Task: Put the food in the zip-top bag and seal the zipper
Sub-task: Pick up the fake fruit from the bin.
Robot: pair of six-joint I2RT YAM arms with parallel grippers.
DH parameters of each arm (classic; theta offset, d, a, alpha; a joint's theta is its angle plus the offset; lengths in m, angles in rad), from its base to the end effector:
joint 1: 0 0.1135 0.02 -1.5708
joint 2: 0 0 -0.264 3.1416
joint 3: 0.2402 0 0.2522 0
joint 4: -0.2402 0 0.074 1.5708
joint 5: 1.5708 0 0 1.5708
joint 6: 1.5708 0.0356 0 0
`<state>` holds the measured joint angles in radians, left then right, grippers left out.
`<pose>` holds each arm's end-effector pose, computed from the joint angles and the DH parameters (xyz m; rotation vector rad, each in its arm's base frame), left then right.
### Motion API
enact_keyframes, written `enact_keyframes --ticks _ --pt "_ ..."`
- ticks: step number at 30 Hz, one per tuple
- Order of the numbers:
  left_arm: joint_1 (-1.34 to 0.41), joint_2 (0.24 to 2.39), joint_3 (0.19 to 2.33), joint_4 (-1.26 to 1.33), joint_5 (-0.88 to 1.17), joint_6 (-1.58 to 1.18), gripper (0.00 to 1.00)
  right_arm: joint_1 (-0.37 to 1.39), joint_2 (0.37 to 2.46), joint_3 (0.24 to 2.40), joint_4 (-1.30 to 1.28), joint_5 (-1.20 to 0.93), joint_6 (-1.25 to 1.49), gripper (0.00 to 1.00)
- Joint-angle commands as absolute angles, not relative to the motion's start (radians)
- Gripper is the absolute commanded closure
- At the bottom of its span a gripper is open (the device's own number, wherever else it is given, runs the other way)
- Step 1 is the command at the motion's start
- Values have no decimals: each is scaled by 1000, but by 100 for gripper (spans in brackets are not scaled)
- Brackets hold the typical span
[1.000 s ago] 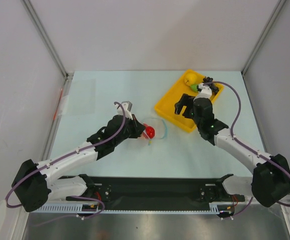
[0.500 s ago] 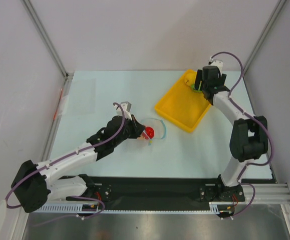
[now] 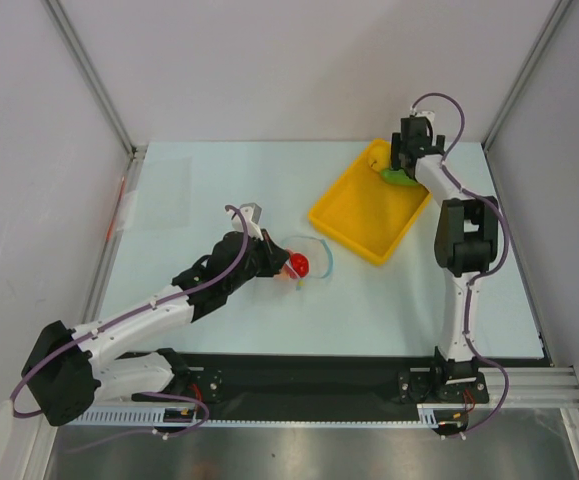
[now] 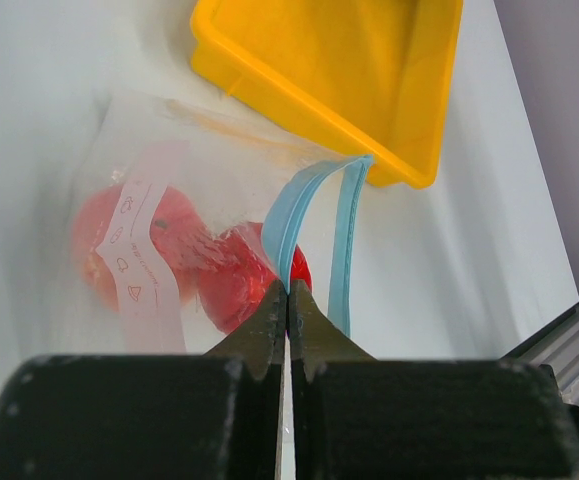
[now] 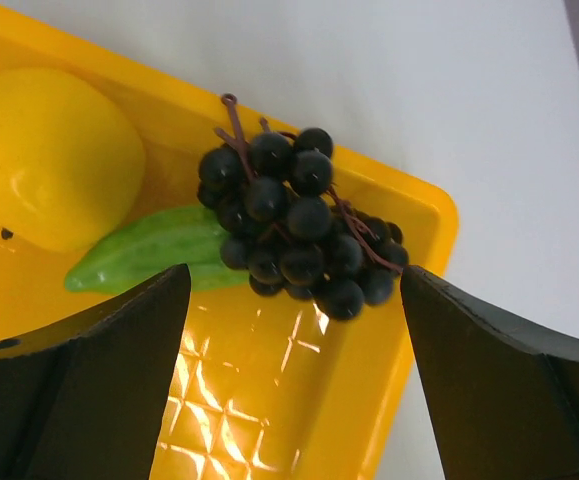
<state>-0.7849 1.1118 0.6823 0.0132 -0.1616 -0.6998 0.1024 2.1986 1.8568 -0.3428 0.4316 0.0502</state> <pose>0.1813 -0.1730 0.2586 -0.0210 2.0711 -0.7872 0.5072 0.0371 0.2343 0.1714 2.2047 -0.4012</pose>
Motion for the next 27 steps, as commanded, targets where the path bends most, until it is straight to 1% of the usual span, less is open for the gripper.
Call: enact_keyframes --ticks 1,4,5,7,8,10,11,14,15,16,18,19,21,22,23,27 --pt "-779 1104 695 40 -161 -709 100 98 2275 2003 -412 420 34 10" --pt "-778 1094 693 37 -163 -706 100 89 2361 2097 -495 426 72 13" --pt "-779 1089 693 37 -164 -704 100 86 2381 2155 -515 420 81 15" --pt "-779 1083 692 37 -170 -700 100 80 2416 2189 -549 408 94 19" --pt "-779 1080 690 37 -173 -699 100 81 2419 2195 -554 407 97 29" --pt "-779 1084 690 38 -176 -698 100 80 2415 2184 -555 403 103 44" --pt "-778 1086 690 38 -175 -698 100 80 2408 2163 -552 396 104 58" --pt "-779 1092 695 35 -173 -696 100 81 2329 2080 -491 374 98 74" --pt "-778 1095 695 35 -173 -696 100 84 2298 1987 -462 371 97 75" --pt "-779 1097 696 35 -172 -696 100 86 2223 1946 -399 368 91 76" --pt "-778 1097 696 35 -170 -696 100 95 2154 1831 -350 368 87 78" --pt "-779 1098 696 35 -170 -695 100 98 2085 1798 -321 367 89 78" --pt "-779 1095 698 34 -170 -696 100 109 2019 1744 -298 362 94 81" --pt "-779 1097 698 35 -167 -695 100 117 1987 1679 -270 357 98 83" --pt "-778 1097 698 35 -163 -693 100 120 1921 1652 -261 359 113 85" --pt "-779 1094 698 37 -158 -692 100 156 1766 1531 -241 328 155 87"
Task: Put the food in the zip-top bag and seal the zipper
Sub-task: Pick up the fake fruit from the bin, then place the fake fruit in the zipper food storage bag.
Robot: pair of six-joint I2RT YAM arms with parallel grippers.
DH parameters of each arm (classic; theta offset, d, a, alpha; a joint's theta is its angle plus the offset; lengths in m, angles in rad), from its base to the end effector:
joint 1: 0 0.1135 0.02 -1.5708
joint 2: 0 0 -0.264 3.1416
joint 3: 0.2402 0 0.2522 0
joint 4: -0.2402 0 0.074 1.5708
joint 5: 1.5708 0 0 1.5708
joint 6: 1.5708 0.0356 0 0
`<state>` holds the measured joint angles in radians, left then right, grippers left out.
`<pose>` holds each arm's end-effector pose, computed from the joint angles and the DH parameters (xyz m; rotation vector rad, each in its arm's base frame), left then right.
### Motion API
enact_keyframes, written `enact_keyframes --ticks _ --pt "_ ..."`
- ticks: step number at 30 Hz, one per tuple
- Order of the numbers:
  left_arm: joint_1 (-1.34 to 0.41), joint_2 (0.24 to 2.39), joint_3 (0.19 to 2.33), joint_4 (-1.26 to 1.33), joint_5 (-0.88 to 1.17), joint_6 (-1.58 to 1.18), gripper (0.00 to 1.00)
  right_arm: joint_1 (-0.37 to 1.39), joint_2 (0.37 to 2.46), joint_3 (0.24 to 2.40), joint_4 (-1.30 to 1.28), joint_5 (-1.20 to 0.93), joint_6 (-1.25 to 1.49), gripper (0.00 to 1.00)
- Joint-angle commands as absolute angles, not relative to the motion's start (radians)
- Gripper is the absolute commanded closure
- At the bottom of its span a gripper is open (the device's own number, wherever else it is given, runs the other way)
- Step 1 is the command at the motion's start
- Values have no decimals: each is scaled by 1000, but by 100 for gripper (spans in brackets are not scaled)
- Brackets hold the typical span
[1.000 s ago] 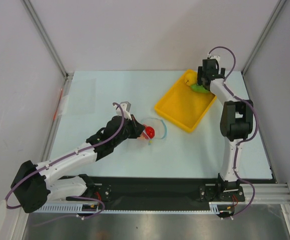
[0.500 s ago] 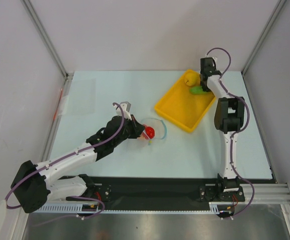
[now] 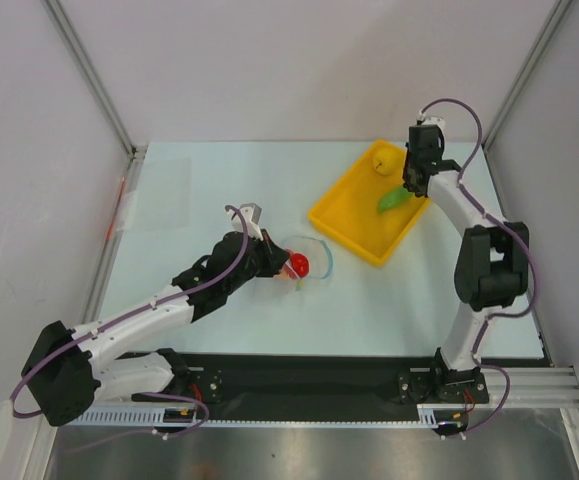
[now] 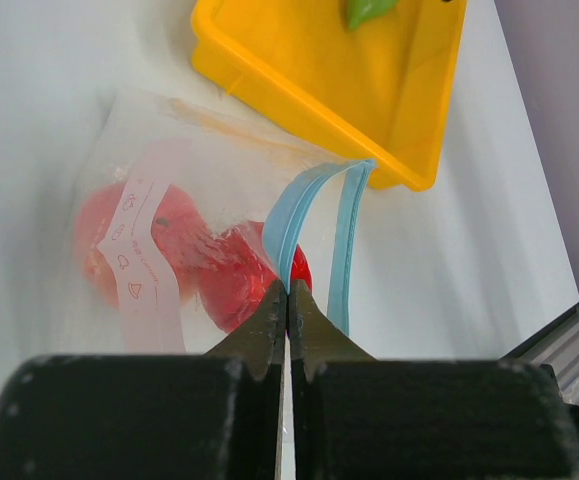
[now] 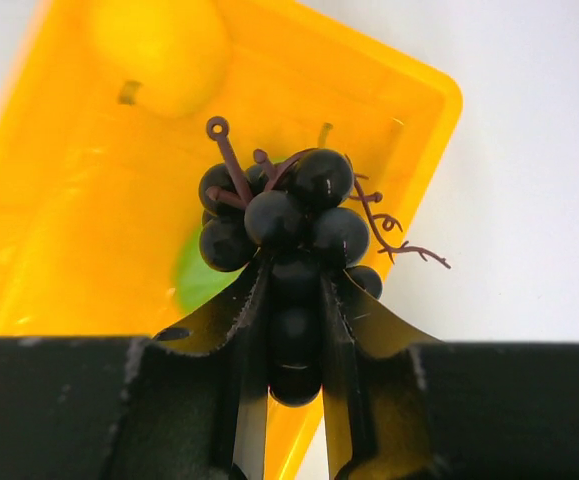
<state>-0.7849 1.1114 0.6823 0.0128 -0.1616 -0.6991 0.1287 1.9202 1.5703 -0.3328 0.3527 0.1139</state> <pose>0.1812 -0.1730 0.2586 -0.0203 2.0710 -0.7868 0.4423 0.0448 0.2662 0.1709 2.2104 -0.2636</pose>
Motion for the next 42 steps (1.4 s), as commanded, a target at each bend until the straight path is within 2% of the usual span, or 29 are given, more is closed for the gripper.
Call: enact_keyframes --ticks 1,9,14,20,25,31,42 --pt "-778 1094 698 37 -158 -692 100 164 1731 1510 -235 313 161 87" --pt "-779 1089 698 37 -152 -693 100 273 1383 1260 -183 140 242 89" --pt "-779 1094 703 32 -146 -692 100 432 1224 1151 -135 22 249 89" --pt "-779 1103 709 29 -137 -690 100 586 1037 910 72 -155 193 88" --pt "-779 1103 718 17 -137 -684 100 637 996 795 181 -271 196 88" --pt "-779 1097 718 20 -107 -699 100 658 1051 753 288 -473 196 88" --pt "-778 1039 735 31 69 -741 100 669 1152 755 305 -537 121 88"
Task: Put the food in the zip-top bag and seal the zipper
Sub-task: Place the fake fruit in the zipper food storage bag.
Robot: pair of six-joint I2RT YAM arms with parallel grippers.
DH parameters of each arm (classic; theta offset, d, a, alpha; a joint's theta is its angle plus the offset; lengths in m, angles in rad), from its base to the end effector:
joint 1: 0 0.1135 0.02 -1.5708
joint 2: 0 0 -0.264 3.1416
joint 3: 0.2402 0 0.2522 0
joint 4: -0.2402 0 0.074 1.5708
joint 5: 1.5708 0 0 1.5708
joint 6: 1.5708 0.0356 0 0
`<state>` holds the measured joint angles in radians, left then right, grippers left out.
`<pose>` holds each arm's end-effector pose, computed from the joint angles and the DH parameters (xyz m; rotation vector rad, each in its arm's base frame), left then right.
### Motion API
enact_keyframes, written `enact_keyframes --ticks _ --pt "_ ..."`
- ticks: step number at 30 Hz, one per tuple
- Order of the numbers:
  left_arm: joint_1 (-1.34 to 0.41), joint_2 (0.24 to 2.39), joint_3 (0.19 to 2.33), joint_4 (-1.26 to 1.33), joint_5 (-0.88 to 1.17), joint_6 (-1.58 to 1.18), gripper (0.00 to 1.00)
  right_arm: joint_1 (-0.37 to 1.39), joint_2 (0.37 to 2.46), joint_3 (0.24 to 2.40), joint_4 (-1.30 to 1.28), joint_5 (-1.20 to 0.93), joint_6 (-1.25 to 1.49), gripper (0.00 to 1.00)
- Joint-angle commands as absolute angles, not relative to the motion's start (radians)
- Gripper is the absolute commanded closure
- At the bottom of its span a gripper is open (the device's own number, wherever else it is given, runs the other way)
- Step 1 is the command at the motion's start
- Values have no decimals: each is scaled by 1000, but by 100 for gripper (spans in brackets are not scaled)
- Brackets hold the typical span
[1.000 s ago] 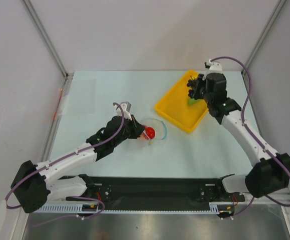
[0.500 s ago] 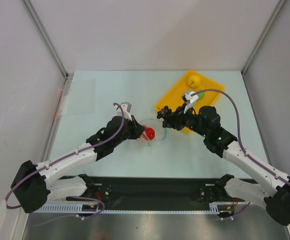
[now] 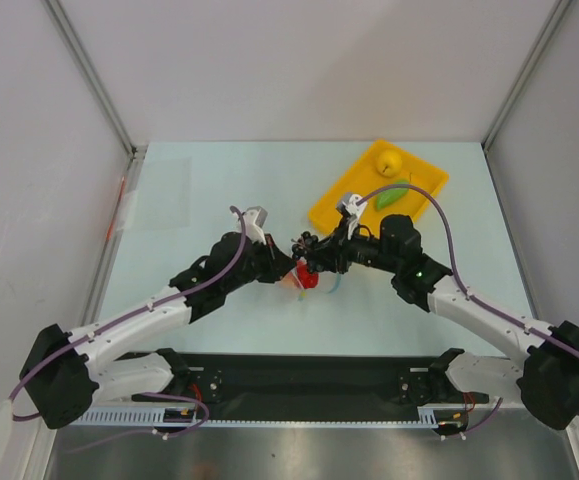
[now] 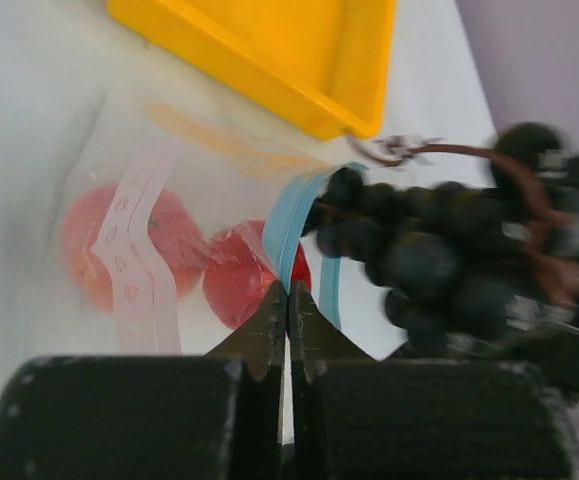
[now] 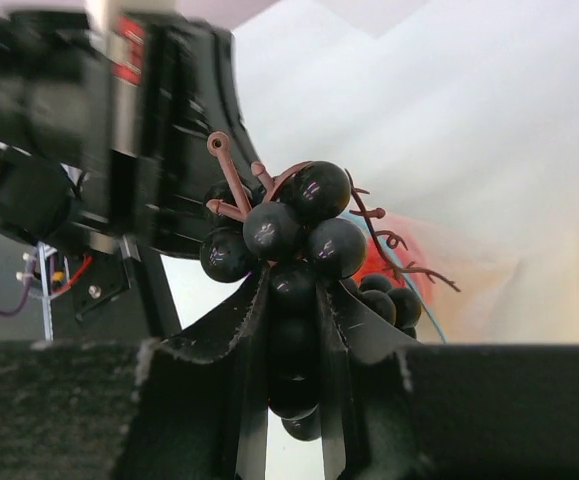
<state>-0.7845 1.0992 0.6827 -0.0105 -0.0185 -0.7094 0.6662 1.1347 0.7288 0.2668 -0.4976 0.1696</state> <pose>0.1761 -0.1748 0.2591 0.0671 2.1237 -0.9147 0.1951 0.1750 0.2966 -0.8114 1.6141 1.0323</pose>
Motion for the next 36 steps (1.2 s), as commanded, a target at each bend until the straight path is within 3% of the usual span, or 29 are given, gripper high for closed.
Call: enact_keyframes --ticks 1,10,20,27,32,35,36 --pt "-778 1031 736 31 87 -745 100 669 1155 756 290 -517 109 88" --pt "-706 1048 687 115 210 -841 100 631 1187 727 229 -446 84 90" --pt "-695 1105 700 143 250 -787 100 649 1472 841 195 -468 115 93" --pt "-715 1170 722 149 301 -776 100 649 1539 842 357 -647 187 89" --pt "-718 1177 738 127 313 -727 100 597 1436 756 492 -754 299 90" --pt "-719 1126 738 97 236 -689 100 571 1405 768 444 -830 350 90" --pt "-721 1108 736 94 220 -669 100 572 1416 806 302 -845 339 90"
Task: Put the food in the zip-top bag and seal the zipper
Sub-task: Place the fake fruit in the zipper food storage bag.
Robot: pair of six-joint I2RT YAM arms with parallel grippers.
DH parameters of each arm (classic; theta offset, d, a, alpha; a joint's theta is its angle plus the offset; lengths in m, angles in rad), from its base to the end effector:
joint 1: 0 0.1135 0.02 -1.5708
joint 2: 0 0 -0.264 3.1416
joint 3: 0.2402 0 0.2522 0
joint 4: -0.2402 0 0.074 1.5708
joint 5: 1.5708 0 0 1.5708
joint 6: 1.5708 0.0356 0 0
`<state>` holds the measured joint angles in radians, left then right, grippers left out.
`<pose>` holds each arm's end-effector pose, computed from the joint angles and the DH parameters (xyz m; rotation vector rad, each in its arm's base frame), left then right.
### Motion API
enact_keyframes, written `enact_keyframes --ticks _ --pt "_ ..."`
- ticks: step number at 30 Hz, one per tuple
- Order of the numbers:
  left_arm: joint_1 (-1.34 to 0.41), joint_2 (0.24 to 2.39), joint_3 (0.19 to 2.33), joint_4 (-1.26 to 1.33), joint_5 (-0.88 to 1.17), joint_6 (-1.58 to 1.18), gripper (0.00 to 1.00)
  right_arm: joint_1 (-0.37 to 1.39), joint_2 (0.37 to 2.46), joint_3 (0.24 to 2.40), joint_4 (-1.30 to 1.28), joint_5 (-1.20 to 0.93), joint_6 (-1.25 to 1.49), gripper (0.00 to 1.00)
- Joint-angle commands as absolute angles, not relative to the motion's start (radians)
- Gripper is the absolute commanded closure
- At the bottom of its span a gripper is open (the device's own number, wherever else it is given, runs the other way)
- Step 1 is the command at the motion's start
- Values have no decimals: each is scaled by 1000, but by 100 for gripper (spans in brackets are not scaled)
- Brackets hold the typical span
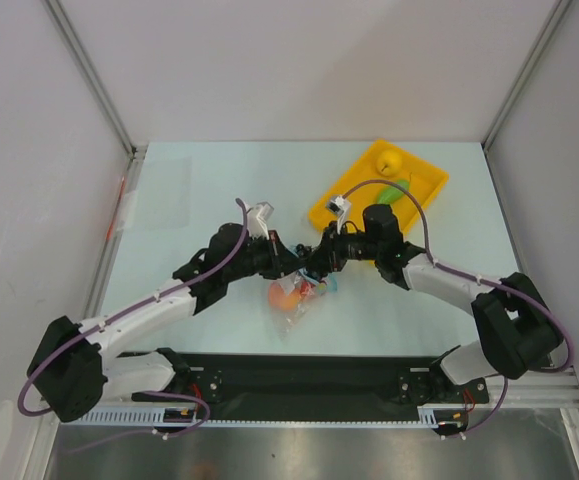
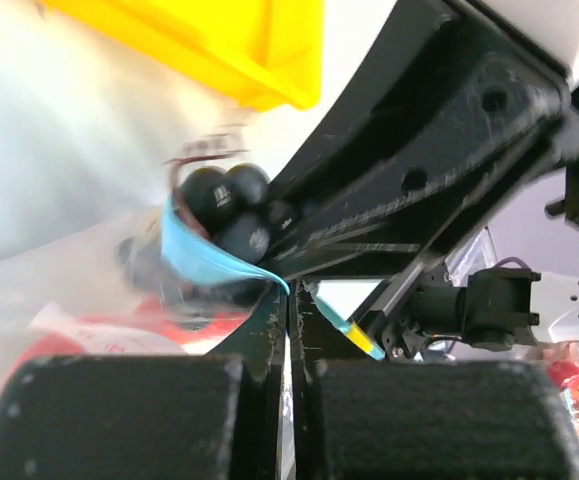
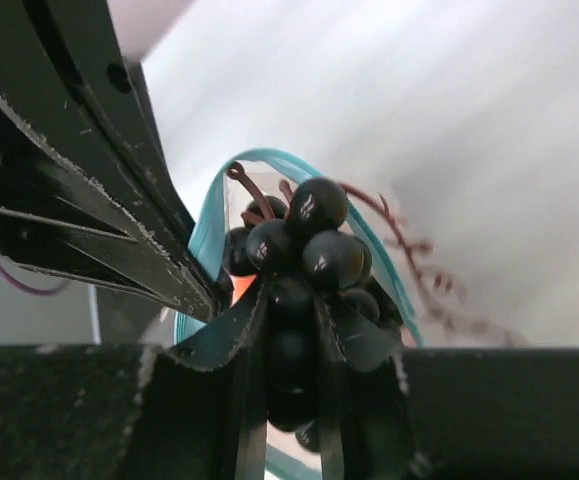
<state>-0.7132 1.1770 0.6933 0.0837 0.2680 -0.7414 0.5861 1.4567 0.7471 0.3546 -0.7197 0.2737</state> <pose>0.1929 -0.1794 0.2543 0.1622 2.1577 -1.1669 0.2447 0.1907 0.2267 -0.8181 1.8709 1.2484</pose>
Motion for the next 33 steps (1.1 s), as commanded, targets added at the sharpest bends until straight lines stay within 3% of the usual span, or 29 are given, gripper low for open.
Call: enact_keyframes --ticks 1,9,15,20,22,24,27,33 --pt "-724 1091 733 94 189 -657 100 575 1454 878 225 -871 316 90" --pt "-752 1016 678 184 126 -594 100 652 1479 942 114 -937 282 90" --pt "-753 1005 572 366 135 -546 100 663 1569 899 347 -986 448 91" --pt "-752 1022 568 391 130 -509 100 663 1554 893 361 -977 473 91" --pt "-753 1017 566 390 114 -505 100 663 1508 899 284 -911 436 92" --pt "-753 1017 563 409 109 -509 100 666 1471 905 192 -827 375 100" --pt "-756 1060 578 478 176 -529 100 706 1350 887 112 -527 276 100" --pt "-850 1238 702 514 207 -503 100 751 1169 836 42 -148 215 100"
